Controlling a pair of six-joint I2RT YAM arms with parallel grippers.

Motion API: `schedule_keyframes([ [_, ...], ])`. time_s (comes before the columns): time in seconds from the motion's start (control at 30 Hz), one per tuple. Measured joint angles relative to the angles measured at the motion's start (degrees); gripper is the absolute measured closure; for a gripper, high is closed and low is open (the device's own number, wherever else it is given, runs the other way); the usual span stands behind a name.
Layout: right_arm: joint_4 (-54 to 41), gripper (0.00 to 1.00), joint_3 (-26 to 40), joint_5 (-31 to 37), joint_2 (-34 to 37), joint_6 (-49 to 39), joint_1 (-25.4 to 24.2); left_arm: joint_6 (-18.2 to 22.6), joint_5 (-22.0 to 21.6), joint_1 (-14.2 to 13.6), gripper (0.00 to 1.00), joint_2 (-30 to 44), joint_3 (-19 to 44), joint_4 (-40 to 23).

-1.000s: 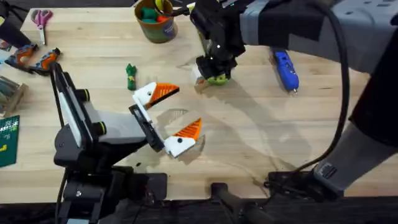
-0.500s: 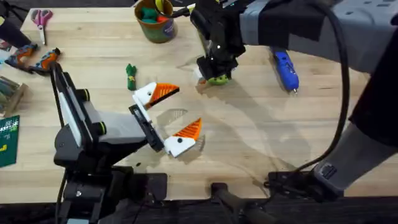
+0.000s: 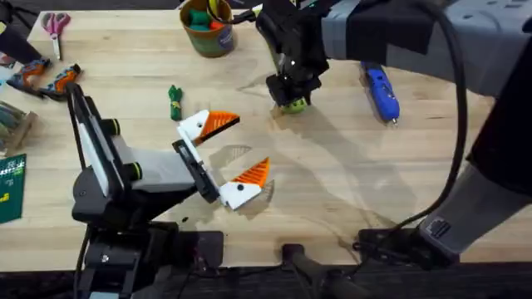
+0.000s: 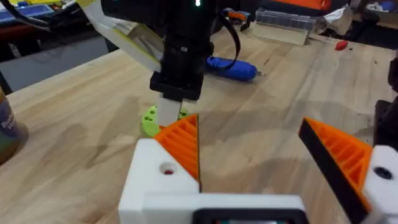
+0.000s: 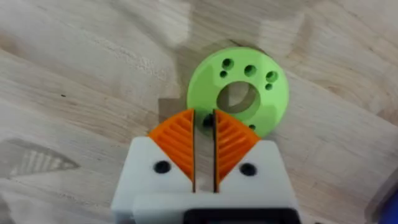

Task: Pick up the gripper from the table and insert it into the empty holder that is missing its gripper. Then pick up a screw, insert it into the mounting hole, and use the screwdriver to tighten it. Finally, clean up the table by picking up the vegetable and placing it into the bucket.

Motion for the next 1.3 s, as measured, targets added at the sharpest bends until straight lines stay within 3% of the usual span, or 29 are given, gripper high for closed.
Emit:
schedule_keyframes([
  [0.13,-0.02,0.992,0.00,0.70,0.00,0.02,-0.20,0.00,-0.02,0.00,0.015,0.00,0.00,0.00],
  [0.47,-2.23,0.994,1.06,0.87,0.00,0.02,-0.23,0.00,-0.01,0.00,0.015,0.00,0.00,0.00],
  [0.53,-10.99,0.995,10.68,-0.27,-0.02,-1.41,-0.12,0.00,-0.01,0.00,0.015,0.00,0.00,0.00],
  [0.9,-20.32,0.995,20.32,-0.46,-0.02,-2.32,-0.13,0.00,-0.02,0.00,0.015,0.00,0.00,0.00],
  [1.3,-30.73,0.995,35.85,-0.48,-0.02,-4.51,-0.13,0.00,-0.01,0.00,0.015,0.00,0.00,0.00],
])
